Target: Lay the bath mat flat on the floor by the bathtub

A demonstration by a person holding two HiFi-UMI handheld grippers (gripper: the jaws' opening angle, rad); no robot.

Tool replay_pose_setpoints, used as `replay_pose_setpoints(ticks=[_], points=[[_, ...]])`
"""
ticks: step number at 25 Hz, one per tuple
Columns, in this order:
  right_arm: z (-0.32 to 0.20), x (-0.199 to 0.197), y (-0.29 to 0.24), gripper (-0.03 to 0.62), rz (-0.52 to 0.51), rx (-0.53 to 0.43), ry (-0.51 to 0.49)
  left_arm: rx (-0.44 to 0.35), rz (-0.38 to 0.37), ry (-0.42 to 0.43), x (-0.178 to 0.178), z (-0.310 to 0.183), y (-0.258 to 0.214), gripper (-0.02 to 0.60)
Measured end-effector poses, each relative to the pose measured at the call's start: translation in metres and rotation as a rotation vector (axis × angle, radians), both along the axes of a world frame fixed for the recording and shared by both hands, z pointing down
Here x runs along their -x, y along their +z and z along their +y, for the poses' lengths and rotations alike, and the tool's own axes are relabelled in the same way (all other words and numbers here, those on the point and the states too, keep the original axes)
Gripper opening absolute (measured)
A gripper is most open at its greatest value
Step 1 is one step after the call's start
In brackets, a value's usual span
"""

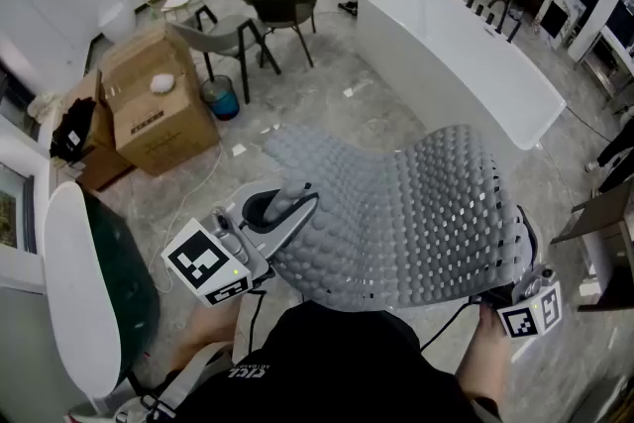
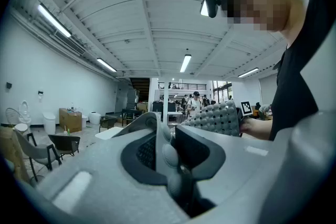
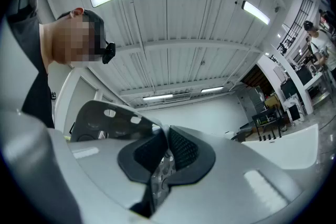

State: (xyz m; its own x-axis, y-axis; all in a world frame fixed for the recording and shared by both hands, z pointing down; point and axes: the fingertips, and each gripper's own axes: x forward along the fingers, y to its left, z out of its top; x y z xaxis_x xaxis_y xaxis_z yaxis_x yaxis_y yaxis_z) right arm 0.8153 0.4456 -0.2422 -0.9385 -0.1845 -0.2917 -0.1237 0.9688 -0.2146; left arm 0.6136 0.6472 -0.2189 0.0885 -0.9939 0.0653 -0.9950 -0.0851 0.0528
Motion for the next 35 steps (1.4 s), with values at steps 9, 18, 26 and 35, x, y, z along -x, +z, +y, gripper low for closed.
replay_pose_setpoints(ticks=[9, 18, 26, 35], points=[[0.017, 0.021, 0.006, 0.012, -0.014, 0.034, -0.035, -0.001, -0.016, -0.014, 0.015, 0.021, 0.004, 0.061], [0.036, 0.064, 0.018, 0.012, -0.009, 0.086, -0.092, 0.015, 0.001, -0.066, 0.051, 0.051, 0.011, 0.061], [0.014, 0.13, 0.033, 0.012, -0.016, 0.109, -0.152, 0.027, -0.004, -0.101, 0.104, 0.034, 0.018, 0.061], [-0.073, 0.228, 0.052, 0.014, -0.021, 0.112, -0.185, 0.051, 0.023, -0.102, 0.2, -0.055, 0.026, 0.061]])
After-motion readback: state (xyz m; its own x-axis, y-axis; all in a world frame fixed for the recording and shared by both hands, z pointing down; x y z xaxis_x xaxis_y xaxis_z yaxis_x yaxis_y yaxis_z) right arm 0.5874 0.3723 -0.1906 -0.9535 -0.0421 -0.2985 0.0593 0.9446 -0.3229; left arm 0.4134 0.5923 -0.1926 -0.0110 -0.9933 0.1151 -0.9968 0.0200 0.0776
